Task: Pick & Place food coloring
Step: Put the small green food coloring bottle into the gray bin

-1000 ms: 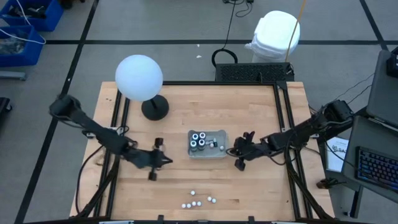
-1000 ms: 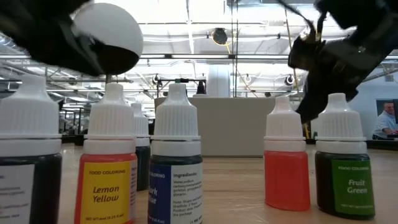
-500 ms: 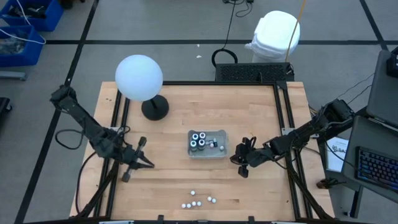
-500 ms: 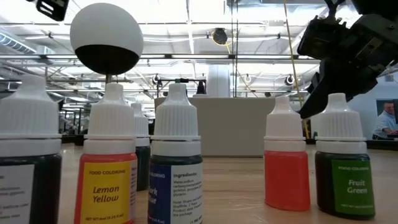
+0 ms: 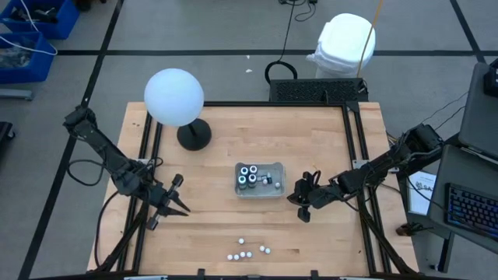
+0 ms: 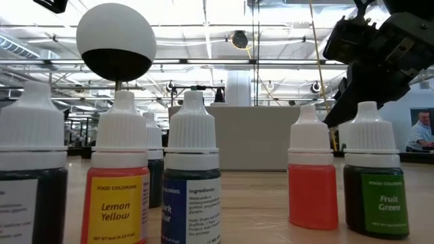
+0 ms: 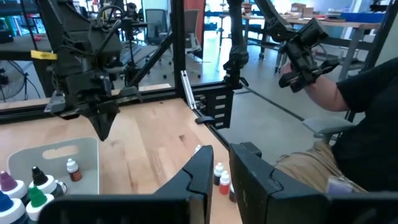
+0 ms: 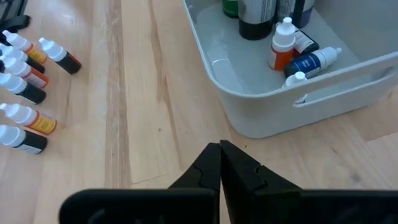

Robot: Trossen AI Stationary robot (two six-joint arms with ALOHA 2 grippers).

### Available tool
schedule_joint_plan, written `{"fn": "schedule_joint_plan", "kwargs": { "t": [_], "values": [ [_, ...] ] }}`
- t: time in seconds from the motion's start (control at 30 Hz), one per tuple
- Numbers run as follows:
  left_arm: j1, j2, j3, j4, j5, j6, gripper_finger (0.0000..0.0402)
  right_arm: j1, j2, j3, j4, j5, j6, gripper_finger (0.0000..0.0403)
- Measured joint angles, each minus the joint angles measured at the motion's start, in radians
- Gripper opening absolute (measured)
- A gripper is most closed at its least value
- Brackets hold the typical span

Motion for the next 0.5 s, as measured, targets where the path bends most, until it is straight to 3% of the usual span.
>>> {"fn": "schedule_joint_plan", "kwargs": {
  "t": [0.5],
  "values": [
    [0.000,0.000,0.001,0.000,0.000,0.003,0.0058,0.044,0.000,0.000,0.111,0.002,-0.100,0.0000]
  ]
}}
